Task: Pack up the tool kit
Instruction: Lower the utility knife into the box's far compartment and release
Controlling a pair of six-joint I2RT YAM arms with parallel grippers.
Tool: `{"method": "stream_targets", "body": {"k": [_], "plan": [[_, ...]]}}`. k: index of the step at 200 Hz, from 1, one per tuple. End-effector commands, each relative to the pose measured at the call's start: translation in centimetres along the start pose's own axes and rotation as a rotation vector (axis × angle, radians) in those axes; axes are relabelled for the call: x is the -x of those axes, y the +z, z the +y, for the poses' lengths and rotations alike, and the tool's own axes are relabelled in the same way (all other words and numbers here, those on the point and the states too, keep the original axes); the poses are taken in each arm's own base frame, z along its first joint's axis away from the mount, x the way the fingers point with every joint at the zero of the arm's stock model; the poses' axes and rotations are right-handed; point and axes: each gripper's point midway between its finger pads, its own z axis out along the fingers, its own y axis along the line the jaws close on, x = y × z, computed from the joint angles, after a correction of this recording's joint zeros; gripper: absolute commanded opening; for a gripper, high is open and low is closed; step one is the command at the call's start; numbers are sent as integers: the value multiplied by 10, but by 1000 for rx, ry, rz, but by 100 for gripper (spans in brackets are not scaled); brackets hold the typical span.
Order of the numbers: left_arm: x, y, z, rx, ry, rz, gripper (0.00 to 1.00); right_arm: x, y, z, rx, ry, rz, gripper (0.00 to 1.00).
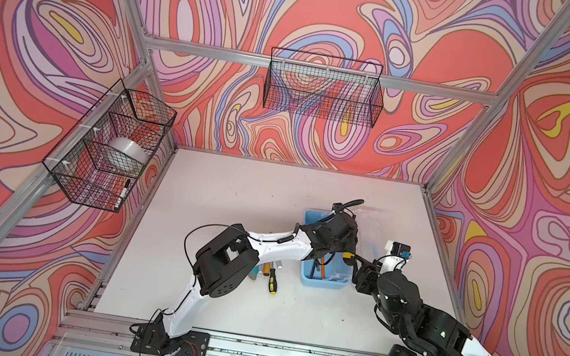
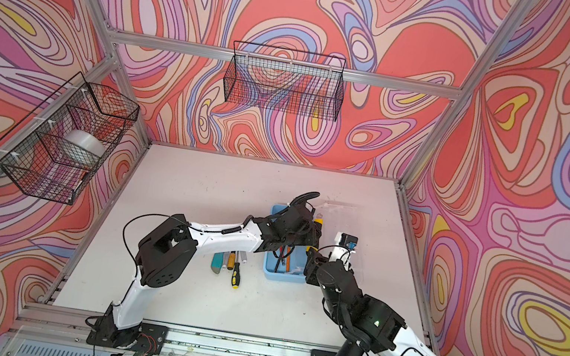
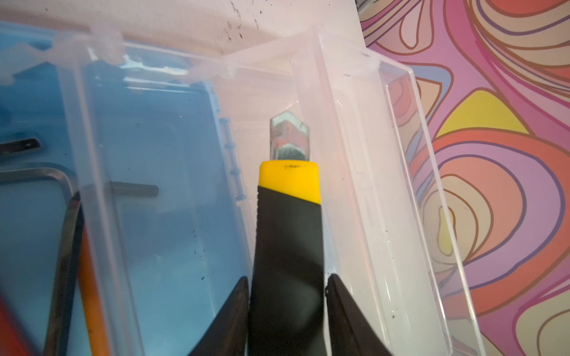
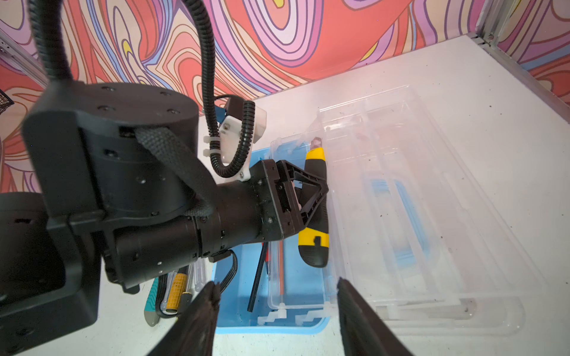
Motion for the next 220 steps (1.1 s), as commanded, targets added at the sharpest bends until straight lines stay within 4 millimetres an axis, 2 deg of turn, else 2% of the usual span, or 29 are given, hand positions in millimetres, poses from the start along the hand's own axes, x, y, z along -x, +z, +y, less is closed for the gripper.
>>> {"method": "stream_targets", "body": {"k": [1, 24, 44, 70, 94, 132, 150, 183, 220], "plan": [[3, 3, -9, -25, -7, -10, 45, -9, 4, -4, -20, -22, 24, 64], [8, -3, -12, -30, 6, -19, 47, -10, 7, 1, -8, -24, 33, 65], [18, -18, -16, -38, 44, -50, 47, -10, 9, 6, 3, -33, 34, 64], [40, -51, -16, 14, 163, -120, 47, -5, 12, 11, 1, -61, 29, 63], [59, -84, -4, 59, 233, -181, 48, 0, 11, 13, -12, -86, 23, 63], [71, -128, 32, 127, 287, -198, 49, -5, 21, 21, -10, -123, 41, 63], [73, -148, 53, 180, 297, -201, 49, -13, 30, 32, 15, -141, 77, 63], [66, -184, 106, 296, 282, -197, 49, -30, 43, 61, 121, -139, 146, 60], [51, -228, 167, 533, 321, -192, 49, -62, 67, 90, 192, -140, 245, 59]]}}
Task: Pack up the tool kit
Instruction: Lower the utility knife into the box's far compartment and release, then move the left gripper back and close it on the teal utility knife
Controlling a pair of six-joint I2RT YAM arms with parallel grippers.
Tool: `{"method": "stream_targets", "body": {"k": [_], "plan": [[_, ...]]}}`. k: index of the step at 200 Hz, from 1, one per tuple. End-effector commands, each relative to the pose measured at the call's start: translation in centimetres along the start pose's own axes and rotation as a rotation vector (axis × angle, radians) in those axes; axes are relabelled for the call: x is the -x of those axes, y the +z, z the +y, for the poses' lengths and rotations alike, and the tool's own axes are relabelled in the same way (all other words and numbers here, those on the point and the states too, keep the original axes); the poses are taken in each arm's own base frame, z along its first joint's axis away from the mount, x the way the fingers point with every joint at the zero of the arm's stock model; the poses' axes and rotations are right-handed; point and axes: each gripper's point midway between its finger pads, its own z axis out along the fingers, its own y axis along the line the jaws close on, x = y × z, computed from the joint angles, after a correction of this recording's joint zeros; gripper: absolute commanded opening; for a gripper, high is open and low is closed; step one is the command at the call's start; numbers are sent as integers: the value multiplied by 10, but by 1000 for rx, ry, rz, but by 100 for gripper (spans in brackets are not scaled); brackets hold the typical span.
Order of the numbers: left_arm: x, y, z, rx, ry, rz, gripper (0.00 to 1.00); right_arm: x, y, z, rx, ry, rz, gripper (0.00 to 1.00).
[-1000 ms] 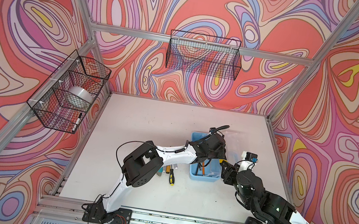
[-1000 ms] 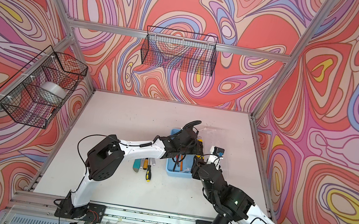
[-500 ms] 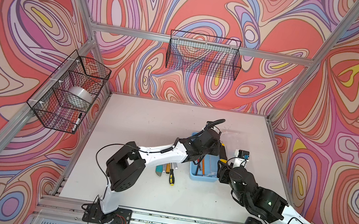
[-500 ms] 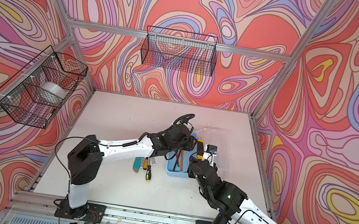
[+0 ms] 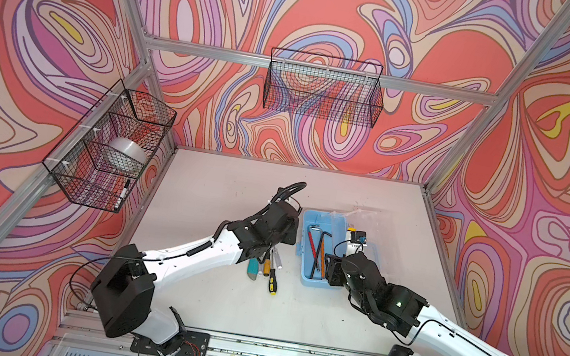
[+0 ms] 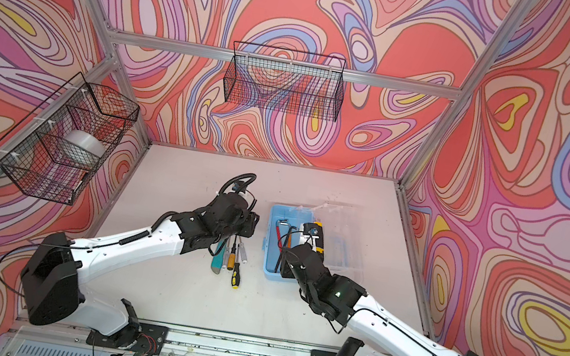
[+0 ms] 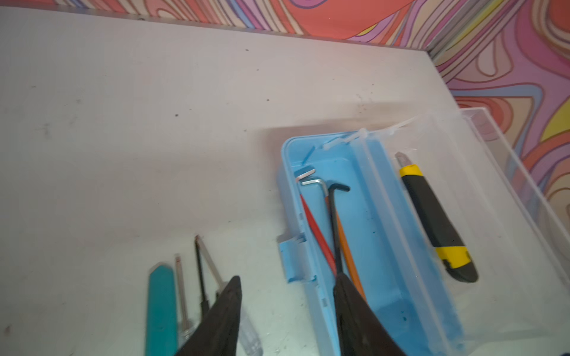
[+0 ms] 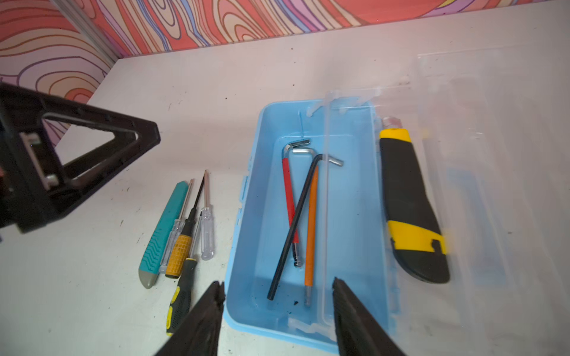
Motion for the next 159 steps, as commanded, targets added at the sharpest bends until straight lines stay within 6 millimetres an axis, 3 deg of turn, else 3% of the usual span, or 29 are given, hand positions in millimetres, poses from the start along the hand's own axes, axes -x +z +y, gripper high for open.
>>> {"method": "stream_targets", "body": {"k": [1, 29, 54, 121, 159], "plan": [[-15, -18, 47, 176, 68, 17, 49, -2, 13, 33, 111, 11, 30, 59], [-35, -21, 85, 258, 60, 59, 50, -18, 34, 50, 153, 12, 76, 59], [-52, -10, 103, 259, 34, 125, 52, -26, 45, 59, 162, 6, 100, 62], [-99, 38, 98, 200, 53, 288, 55, -34, 52, 57, 146, 9, 121, 62], [-115, 51, 102, 222, 45, 335, 53, -38, 53, 54, 141, 19, 126, 61]]}}
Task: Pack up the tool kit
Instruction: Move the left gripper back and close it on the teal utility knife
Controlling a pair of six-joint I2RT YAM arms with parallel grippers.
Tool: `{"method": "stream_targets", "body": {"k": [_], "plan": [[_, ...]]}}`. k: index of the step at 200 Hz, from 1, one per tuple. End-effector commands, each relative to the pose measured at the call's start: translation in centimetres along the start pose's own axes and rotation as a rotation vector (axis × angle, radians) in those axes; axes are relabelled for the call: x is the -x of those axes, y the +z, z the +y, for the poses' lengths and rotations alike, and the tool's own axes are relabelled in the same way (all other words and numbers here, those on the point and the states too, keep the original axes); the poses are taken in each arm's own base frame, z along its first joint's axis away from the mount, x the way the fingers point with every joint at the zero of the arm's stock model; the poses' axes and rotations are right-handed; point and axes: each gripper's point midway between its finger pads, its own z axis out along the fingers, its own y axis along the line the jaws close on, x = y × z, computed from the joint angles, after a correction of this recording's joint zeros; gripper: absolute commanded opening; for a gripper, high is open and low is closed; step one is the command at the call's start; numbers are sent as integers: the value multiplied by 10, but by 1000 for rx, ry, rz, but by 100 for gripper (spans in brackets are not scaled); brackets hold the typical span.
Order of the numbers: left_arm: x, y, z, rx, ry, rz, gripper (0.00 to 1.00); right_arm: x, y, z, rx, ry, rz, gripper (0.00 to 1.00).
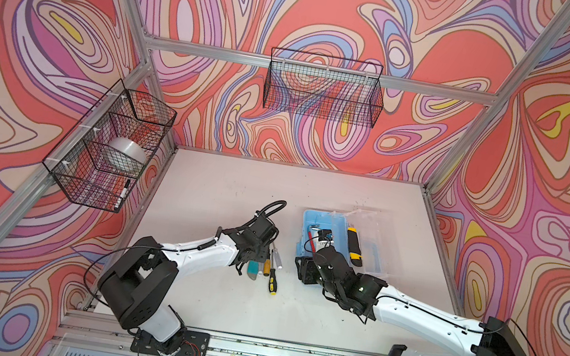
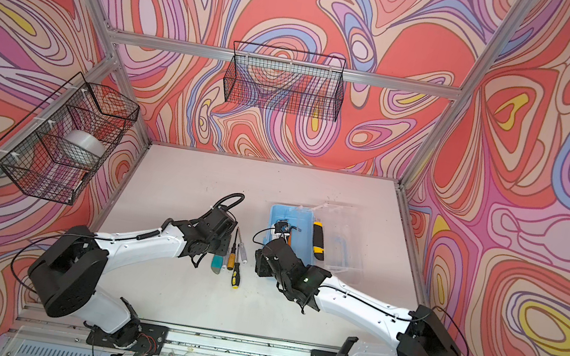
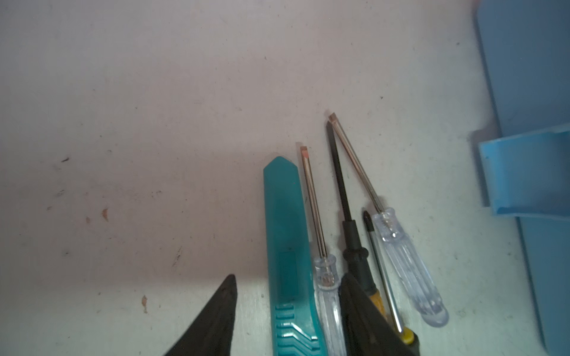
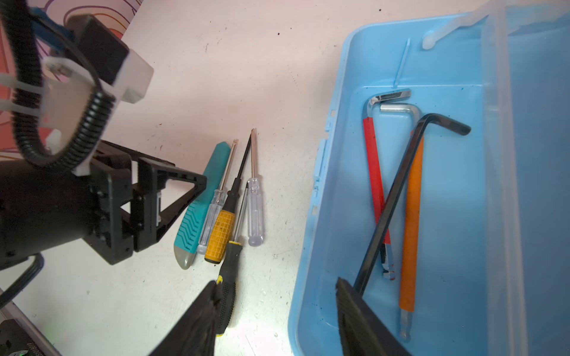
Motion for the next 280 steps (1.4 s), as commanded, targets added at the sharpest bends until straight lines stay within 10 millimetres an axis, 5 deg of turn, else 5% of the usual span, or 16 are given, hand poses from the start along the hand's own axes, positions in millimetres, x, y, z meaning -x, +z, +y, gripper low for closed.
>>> {"method": "stream_targets", "body": {"k": [1, 167, 280], "plan": [[-4, 8, -1, -10, -9, 16, 53, 2, 1, 3, 10, 18, -10, 61], [-22, 11, 10, 14, -24, 42, 41, -4, 7, -1, -7, 17, 1, 61], [-19, 20, 3, 3, -12, 50, 42, -6, 10, 1, 1, 12, 12, 61]]}}
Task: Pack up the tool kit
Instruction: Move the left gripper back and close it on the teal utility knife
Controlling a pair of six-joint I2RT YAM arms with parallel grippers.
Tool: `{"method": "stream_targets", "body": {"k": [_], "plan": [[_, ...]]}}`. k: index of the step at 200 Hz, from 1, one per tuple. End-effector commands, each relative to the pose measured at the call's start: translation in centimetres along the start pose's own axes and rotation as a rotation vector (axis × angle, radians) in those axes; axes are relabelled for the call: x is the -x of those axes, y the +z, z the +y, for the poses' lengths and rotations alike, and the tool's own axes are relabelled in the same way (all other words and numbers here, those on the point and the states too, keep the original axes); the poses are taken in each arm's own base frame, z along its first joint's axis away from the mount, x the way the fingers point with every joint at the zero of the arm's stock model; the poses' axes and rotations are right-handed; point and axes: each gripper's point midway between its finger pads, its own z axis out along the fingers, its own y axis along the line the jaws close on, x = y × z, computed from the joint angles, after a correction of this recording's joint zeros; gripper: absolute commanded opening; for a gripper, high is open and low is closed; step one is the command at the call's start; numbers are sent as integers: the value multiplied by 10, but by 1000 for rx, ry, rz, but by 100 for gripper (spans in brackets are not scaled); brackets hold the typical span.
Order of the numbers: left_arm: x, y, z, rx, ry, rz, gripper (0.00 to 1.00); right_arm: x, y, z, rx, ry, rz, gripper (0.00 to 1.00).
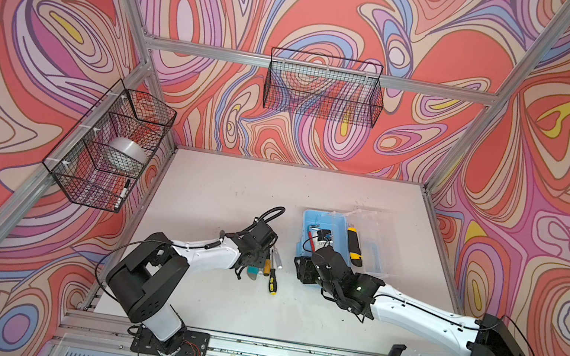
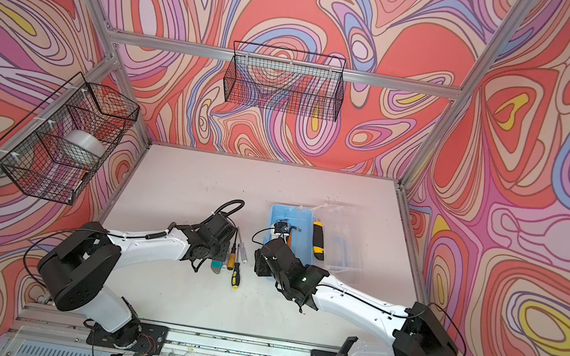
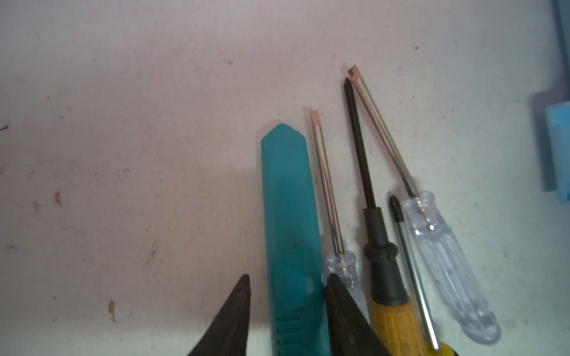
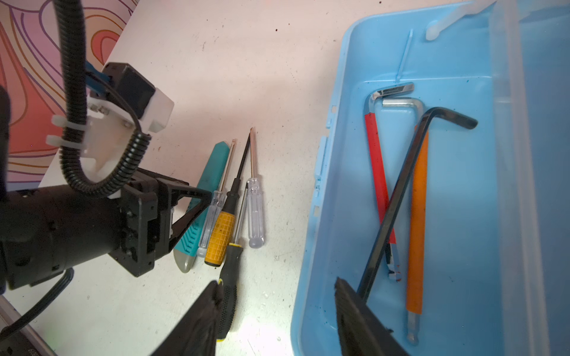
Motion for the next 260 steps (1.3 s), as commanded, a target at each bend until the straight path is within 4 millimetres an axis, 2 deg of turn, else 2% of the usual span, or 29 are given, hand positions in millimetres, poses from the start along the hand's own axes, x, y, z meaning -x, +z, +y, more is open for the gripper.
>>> {"method": "stream_targets", "body": {"k": [1, 84, 111, 152, 185, 229, 245, 260], "plan": [[2, 4, -1, -2, -7, 10, 43, -4, 5, 1, 2, -5, 9, 61], [-10, 16, 0, 3, -6, 41, 39, -15, 12, 3, 33, 27, 33, 61], [-10, 16, 1, 12, -5, 43, 35, -19, 13, 3, 39, 32, 38, 60], [-2, 7, 3, 19, -5, 14, 27, -12, 9, 4, 40, 19, 17, 60], [6, -8, 8, 32, 3, -14, 22, -11, 9, 4, 42, 19, 10, 61], [23, -40, 12, 22, 0, -83, 21, -6, 10, 10, 60, 25, 0, 60], [29, -56, 7, -29, -24, -110, 20, 0, 3, 12, 72, 33, -22, 60], [34, -72, -7, -131, -61, -131, 19, 12, -10, 11, 71, 40, -63, 60]]}}
